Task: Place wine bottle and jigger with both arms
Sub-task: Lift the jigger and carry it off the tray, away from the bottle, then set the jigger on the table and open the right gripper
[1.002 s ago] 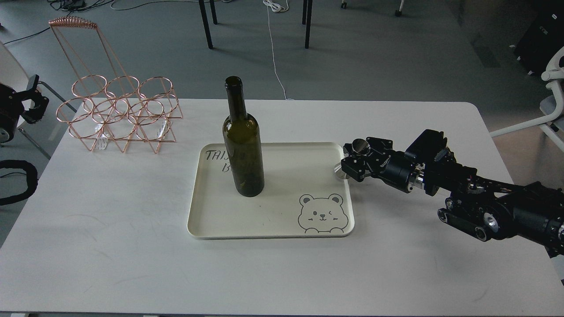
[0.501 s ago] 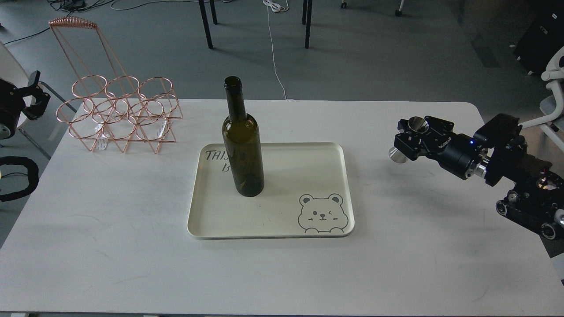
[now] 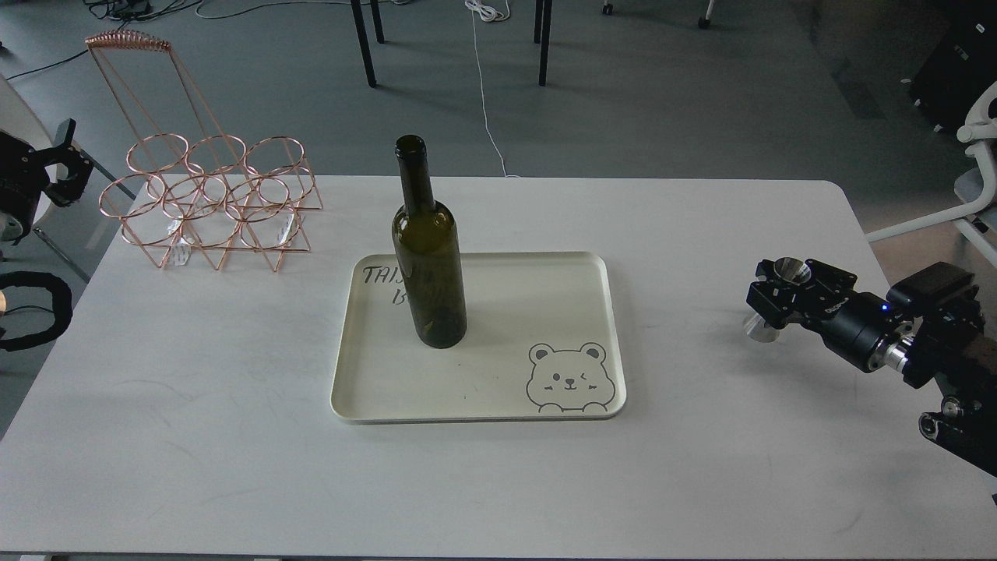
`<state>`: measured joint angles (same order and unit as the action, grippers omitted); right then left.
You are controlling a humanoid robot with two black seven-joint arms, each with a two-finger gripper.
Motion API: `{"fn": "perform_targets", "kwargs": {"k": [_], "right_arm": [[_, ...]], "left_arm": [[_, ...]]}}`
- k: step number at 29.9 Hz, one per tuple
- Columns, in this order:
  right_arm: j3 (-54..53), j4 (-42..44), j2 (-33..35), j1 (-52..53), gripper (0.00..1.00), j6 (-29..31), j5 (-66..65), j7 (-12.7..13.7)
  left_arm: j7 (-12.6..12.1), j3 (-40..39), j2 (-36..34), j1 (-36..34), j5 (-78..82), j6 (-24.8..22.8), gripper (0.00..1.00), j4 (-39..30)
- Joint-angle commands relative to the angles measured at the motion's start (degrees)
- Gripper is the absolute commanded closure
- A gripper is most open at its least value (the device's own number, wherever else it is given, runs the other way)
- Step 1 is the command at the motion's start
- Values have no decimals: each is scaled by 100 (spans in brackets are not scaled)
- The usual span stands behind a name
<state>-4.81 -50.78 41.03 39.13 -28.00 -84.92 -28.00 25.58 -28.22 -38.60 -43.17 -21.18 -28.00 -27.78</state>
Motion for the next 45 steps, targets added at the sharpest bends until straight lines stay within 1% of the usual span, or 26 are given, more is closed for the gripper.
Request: {"fn": "perform_targets", "kwargs": {"k": [1,5,7,9,10,15,19,22,24,25,28,30,33,36,40,43,44,45], "right_arm": [[-11,24,-42,-90,87,0,2,0],[-3,16,-51,-90,85,0,37,0],[-3,-28,-43,-98,75,0,37,0],[6,-90,-7,-107,60,0,72,0],[6,-98,1,-107,57,0,81,0],[24,-125,2,-186,53,0,81,0],[24,-186,19,-195,52,0,81,0],[24,-344,159,-186,51,0,72,0],[24,-555,308,-186,47,0,81,0],[24,-686,422,-195,42,0,81,0],[15,-1012,783,-248,17,0,81,0],[6,-1135,932,-318,7,0,81,0],[-3,-1232,1109,-380,6,0,81,0],[-38,-1390,1284,-380,6,0,81,0],[-415,-1855,1723,-371,5,0,142,0],[-705,-1891,1856,-310,4,0,659,0],[-732,-1883,1856,-275,4,0,966,0],[-750,-1891,1865,-222,4,0,1299,0]], "left_arm": [[-1,18,-7,1,8,0,1,1],[-1,27,-25,-8,17,0,1,1],[-1,27,-25,-8,8,0,1,1],[-1,27,-25,-16,8,0,1,1],[-1,27,-25,-16,8,0,1,1],[-9,27,-42,-16,9,0,1,1],[-9,27,-77,-16,17,0,1,1],[-9,18,-104,-16,8,0,1,-8],[-9,27,-113,-51,8,0,1,-17],[-9,27,-121,-69,8,0,1,-17],[-9,27,-121,-78,8,0,1,-17],[-9,27,-121,-78,8,0,1,-25],[-9,18,-113,-78,8,0,1,-52],[17,27,-139,-78,8,0,1,-236],[-1,35,-305,-69,8,0,1,-517],[-53,62,-499,-43,17,0,1,-868],[-123,62,-569,-25,17,0,1,-991],[-245,71,-648,-25,43,0,1,-1105]]}}
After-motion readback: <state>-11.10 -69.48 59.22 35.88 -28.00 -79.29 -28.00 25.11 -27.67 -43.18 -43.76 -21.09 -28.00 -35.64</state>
